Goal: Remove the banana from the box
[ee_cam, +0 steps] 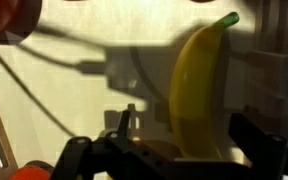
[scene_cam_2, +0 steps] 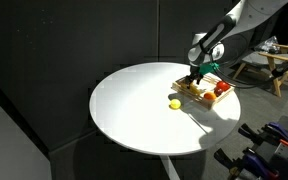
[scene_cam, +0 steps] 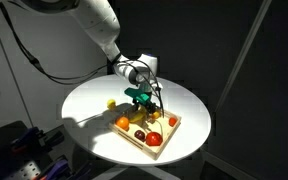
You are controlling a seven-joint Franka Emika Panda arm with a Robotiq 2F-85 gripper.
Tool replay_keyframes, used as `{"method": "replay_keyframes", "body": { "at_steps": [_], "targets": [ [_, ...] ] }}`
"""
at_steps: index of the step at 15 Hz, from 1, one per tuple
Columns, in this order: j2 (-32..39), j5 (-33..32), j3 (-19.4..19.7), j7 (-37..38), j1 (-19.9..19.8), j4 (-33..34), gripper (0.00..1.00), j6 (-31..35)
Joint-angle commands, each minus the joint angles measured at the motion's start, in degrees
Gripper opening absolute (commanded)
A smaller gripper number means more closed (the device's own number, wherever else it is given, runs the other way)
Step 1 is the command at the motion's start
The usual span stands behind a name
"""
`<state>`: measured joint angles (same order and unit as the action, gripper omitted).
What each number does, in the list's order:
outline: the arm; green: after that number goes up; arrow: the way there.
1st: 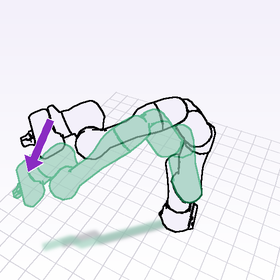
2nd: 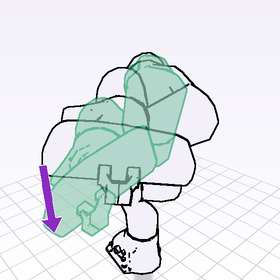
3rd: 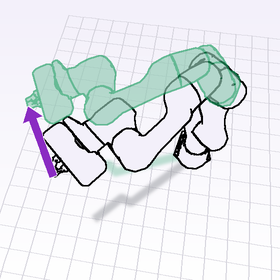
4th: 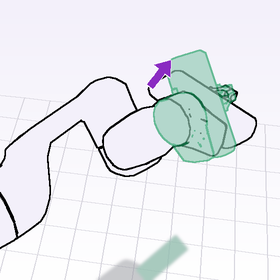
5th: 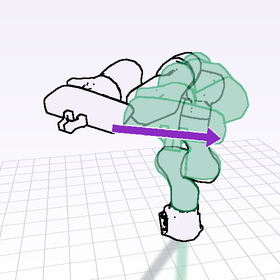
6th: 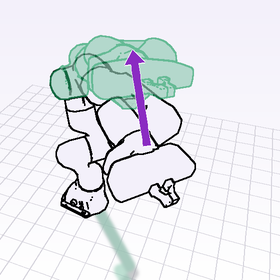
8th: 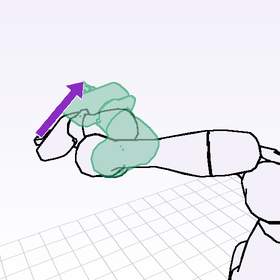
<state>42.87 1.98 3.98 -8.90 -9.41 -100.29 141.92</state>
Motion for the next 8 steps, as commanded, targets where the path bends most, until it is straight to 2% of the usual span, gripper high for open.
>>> {"method": "replay_keyframes", "body": {
  "at_steps": [1,4,5,6,8],
  "targets": [
    [1.74,-0.53,-0.14,1.21,-0.06,2.19,1.0,0.24],
    [2.37,-0.55,-0.09,1.34,-0.06,2.76,1.0,0.12],
    [2.52,-0.53,-0.08,1.43,-0.05,2.92,0.75,0.06],
    [2.68,-0.55,-0.06,1.47,-0.05,3.16,0.73,0.04],
    [3.0,-0.56,-0.03,1.59,-0.04,3.53,0.57,-0.02]
  ]
}}
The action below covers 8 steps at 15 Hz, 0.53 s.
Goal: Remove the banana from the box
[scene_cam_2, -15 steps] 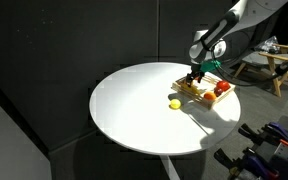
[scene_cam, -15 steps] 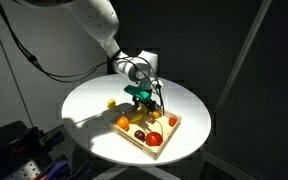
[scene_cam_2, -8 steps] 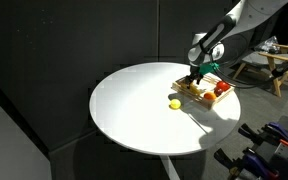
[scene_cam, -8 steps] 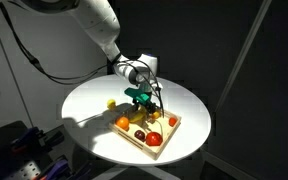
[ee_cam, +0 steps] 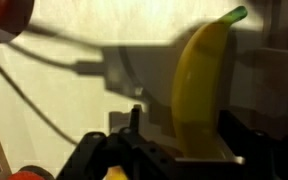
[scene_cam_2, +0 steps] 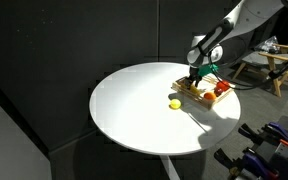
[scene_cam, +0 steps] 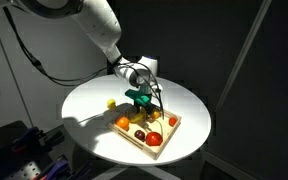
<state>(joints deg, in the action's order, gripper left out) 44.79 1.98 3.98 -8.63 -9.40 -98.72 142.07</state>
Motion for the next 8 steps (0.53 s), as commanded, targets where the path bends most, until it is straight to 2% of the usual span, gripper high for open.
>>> {"method": "replay_keyframes", "body": {
  "at_steps": [1,5,8],
  "targets": [
    [1.14,-0.55,-0.04,1.34,-0.04,2.04,0.49,-0.21],
    [0.61,-0.88,0.5,2.39,0.5,2.14,0.17,-1.4],
    [-0.37,-1.31,1.12,3.55,0.98,2.08,0.16,-2.62]
  ]
}}
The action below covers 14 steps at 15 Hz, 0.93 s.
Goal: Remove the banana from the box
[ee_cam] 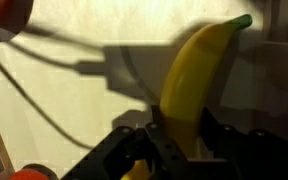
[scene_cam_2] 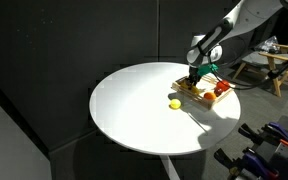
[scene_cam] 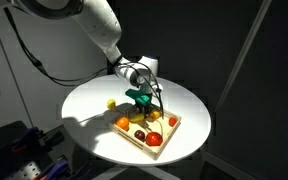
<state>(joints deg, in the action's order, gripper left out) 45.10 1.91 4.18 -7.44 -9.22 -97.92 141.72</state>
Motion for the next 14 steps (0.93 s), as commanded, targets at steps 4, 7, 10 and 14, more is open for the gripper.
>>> {"method": "replay_keyframes", "body": {
  "at_steps": [4,7,10,14],
  "targets": [
    [-2.93,-1.39,1.2,2.4,0.83,0.51,0.16,-2.83],
    [-4.75,-1.5,1.41,2.44,0.86,-0.08,0.16,-3.46],
    [-6.48,-1.71,1.59,2.54,0.95,-0.39,0.16,-4.55],
    [-8.59,-1.86,1.57,2.33,0.93,-0.7,0.16,-5.87]
  ]
}}
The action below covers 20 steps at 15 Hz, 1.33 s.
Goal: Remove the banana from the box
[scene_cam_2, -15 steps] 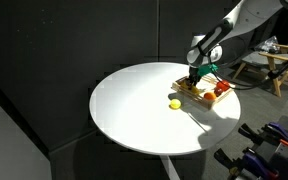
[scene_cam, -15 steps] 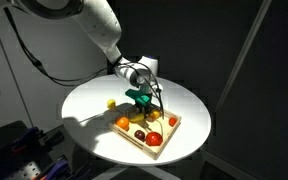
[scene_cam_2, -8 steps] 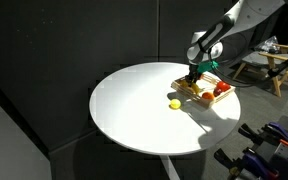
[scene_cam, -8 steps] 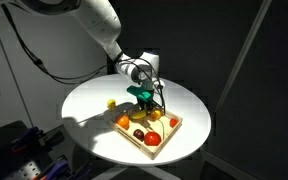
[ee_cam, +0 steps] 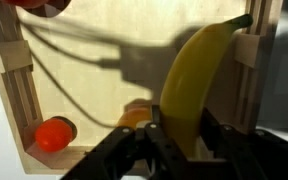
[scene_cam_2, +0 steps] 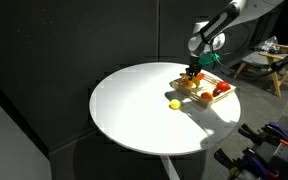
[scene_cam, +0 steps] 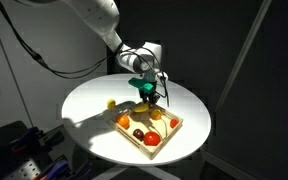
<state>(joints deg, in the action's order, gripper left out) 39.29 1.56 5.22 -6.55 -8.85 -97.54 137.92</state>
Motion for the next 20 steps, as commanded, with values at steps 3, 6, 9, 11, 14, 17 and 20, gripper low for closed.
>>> {"method": "replay_keyframes", "body": {
  "at_steps": [3,6,9,11,14,17,20],
  "targets": [
    [-4.54,-1.18,-0.25,-0.21,0.08,-1.03,0.16,-4.29],
    [-6.61,-1.28,-0.86,-1.96,0.04,-1.16,0.16,-7.03],
    [-8.56,-1.83,-1.41,-3.77,0.29,-1.47,0.16,-9.33],
    [-9.76,-2.78,-1.79,-5.24,0.62,-1.87,0.16,-10.53],
    [-10.76,-4.37,-2.27,-6.99,1.32,-2.2,0.16,-12.47],
    [-11.49,-6.49,-2.37,-7.26,2.65,-3.19,0.16,-12.83],
    [-12.29,-7.85,-2.66,-7.08,3.82,-4.51,0.16,-12.62]
  ]
}}
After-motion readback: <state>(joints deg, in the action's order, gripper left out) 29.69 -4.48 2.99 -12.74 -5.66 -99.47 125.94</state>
